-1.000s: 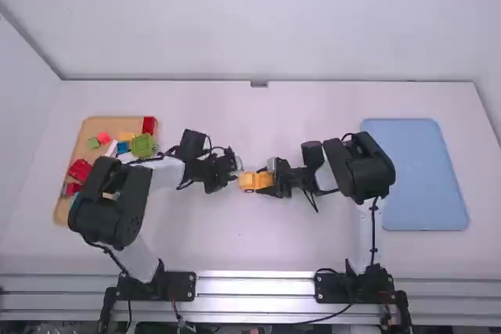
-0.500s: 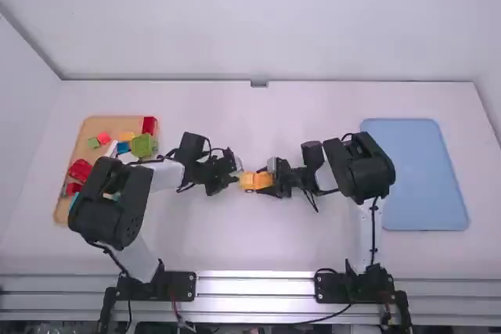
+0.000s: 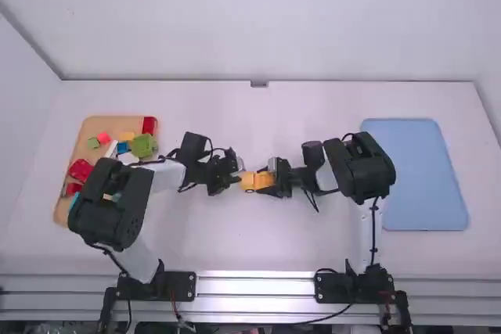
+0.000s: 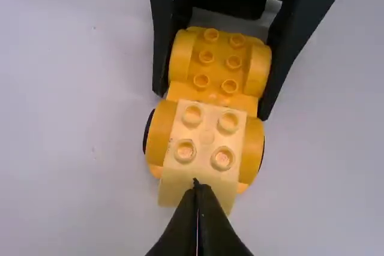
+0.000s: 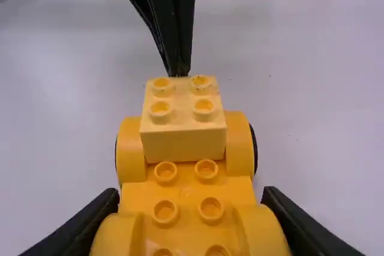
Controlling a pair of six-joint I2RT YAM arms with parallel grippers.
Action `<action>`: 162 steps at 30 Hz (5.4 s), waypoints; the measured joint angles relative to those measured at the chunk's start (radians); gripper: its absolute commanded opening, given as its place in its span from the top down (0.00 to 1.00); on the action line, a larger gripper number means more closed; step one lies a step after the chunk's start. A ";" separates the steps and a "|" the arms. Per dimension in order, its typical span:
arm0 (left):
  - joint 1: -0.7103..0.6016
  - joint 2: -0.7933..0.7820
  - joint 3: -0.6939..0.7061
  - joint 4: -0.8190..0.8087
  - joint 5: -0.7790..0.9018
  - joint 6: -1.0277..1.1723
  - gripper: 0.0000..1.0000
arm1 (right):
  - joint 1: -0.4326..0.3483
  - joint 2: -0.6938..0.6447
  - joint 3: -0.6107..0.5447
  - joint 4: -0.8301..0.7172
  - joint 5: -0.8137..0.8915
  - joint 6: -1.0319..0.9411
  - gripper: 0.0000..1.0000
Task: Assemble lego blocks to make yellow taxi
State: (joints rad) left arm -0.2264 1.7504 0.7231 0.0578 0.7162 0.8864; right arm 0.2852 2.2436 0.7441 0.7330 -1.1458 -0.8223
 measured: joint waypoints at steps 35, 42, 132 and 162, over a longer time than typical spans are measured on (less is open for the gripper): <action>-0.014 0.095 0.082 0.011 0.148 0.162 0.43 | 0.003 0.000 0.000 -0.003 0.002 0.000 0.49; -0.014 0.095 0.082 0.010 0.126 0.148 0.42 | 0.004 0.000 0.000 -0.002 0.002 0.000 0.48; -0.085 0.088 0.031 0.161 0.088 0.074 0.88 | -0.005 -0.002 -0.005 -0.006 -0.006 -0.012 0.49; -0.076 0.151 -0.009 0.393 0.174 -0.065 0.94 | -0.031 -0.002 -0.005 -0.003 -0.011 -0.016 0.49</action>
State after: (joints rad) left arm -0.3023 1.9011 0.7139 0.4507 0.8906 0.8211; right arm 0.2539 2.2417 0.7391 0.7300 -1.1568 -0.8379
